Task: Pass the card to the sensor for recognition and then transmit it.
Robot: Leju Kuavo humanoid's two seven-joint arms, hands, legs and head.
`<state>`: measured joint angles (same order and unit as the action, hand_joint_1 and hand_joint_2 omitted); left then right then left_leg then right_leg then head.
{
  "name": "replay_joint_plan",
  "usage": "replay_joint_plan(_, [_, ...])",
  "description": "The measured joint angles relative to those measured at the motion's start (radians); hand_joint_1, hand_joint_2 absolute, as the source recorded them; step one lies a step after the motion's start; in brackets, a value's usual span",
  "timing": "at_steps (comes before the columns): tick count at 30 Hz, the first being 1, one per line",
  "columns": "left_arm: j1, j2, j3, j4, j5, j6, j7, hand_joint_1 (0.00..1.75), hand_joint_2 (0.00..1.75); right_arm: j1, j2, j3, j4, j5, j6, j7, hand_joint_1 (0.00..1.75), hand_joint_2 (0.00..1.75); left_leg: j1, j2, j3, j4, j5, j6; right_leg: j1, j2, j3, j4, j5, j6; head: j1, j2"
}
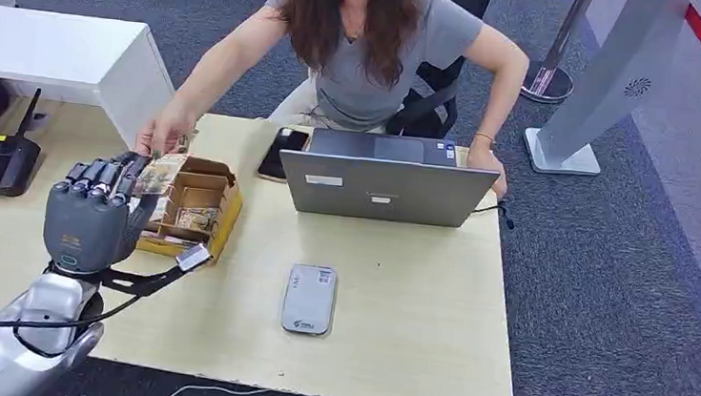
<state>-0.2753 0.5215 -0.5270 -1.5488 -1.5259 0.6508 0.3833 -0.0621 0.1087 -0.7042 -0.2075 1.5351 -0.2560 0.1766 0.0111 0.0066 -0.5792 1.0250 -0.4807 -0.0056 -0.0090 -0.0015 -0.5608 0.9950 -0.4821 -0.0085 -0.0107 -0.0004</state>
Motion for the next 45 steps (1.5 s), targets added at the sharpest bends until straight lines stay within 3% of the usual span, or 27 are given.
replay_joint_plan(19, [0.055, -0.054, 0.126, -0.018, 0.000, 0.000, -0.080, 0.00, 0.00, 0.000, 0.000, -0.001, 0.000, -0.001, 0.000, 0.000, 0.00, 0.00, 0.000, 0.000, 0.000, 0.000, 0.000, 0.000, 0.000, 0.000, 0.000, 0.000, 0.000, 0.000, 0.000, 0.000])
replay_joint_plan(20, [0.056, -0.056, 0.128, -0.018, 0.000, 0.000, -0.081, 0.00, 1.75, 0.000, 0.000, -0.001, 0.000, -0.001, 0.000, 0.000, 0.00, 0.00, 0.000, 0.000, 0.000, 0.000, 0.000, 0.000, 0.000, 0.000, 0.000, 0.000, 0.000, 0.000, 0.000, 0.000])
replay_joint_plan(24, [0.065, -0.066, 0.136, -0.018, 0.000, 0.000, -0.091, 0.00, 1.75, 0.000, 0.000, -0.002, 0.000, -0.006, -0.002, 0.000, 0.00, 0.00, 0.000, 0.000, 0.000, 0.000, 0.000, 0.000, 0.000, 0.000, 0.000, 0.000, 0.000, 0.000, 0.000, 0.000])
replay_joint_plan(29, [0.070, -0.073, 0.095, 0.019, 0.000, -0.043, 0.008, 0.00, 1.75, 0.000, 0.000, -0.003, 0.000, -0.037, -0.003, 0.000, 0.00, 0.00, 0.000, 0.000, 0.000, 0.000, 0.000, 0.000, 0.000, 0.000, 0.000, 0.000, 0.000, 0.000, 0.000, 0.000])
replay_joint_plan(32, [0.100, -0.082, 0.076, 0.040, 0.000, -0.131, -0.038, 0.00, 1.75, 0.001, 0.000, -0.005, 0.000, -0.040, -0.003, 0.000, 0.00, 0.00, 0.000, 0.002, 0.000, 0.000, -0.001, 0.000, 0.000, 0.001, 0.000, 0.000, 0.000, 0.000, 0.000, 0.000])
replay_joint_plan(36, [0.134, -0.097, 0.077, 0.051, 0.000, -0.161, -0.071, 0.00, 1.75, 0.006, 0.000, -0.010, 0.000, -0.040, -0.003, 0.000, 0.00, 0.00, 0.000, 0.001, 0.000, 0.000, -0.001, 0.000, 0.000, 0.000, 0.000, 0.000, -0.001, 0.001, 0.000, 0.000])
replay_joint_plan(40, [0.149, -0.109, 0.085, 0.055, 0.000, -0.234, -0.106, 0.00, 1.75, 0.007, 0.000, -0.012, 0.000, -0.041, -0.005, 0.000, 0.00, 0.00, 0.000, 0.001, 0.000, 0.000, -0.001, 0.000, 0.000, 0.001, 0.000, 0.000, -0.001, 0.001, 0.000, 0.000])
replay_joint_plan(45, [0.171, -0.126, 0.101, 0.056, 0.000, -0.253, -0.114, 0.00, 1.75, 0.009, 0.000, -0.021, 0.000, -0.040, -0.005, 0.000, 0.00, 0.00, 0.000, 0.001, 0.000, 0.000, -0.001, 0.000, 0.000, 0.000, 0.000, 0.000, -0.001, 0.001, 0.000, 0.000])
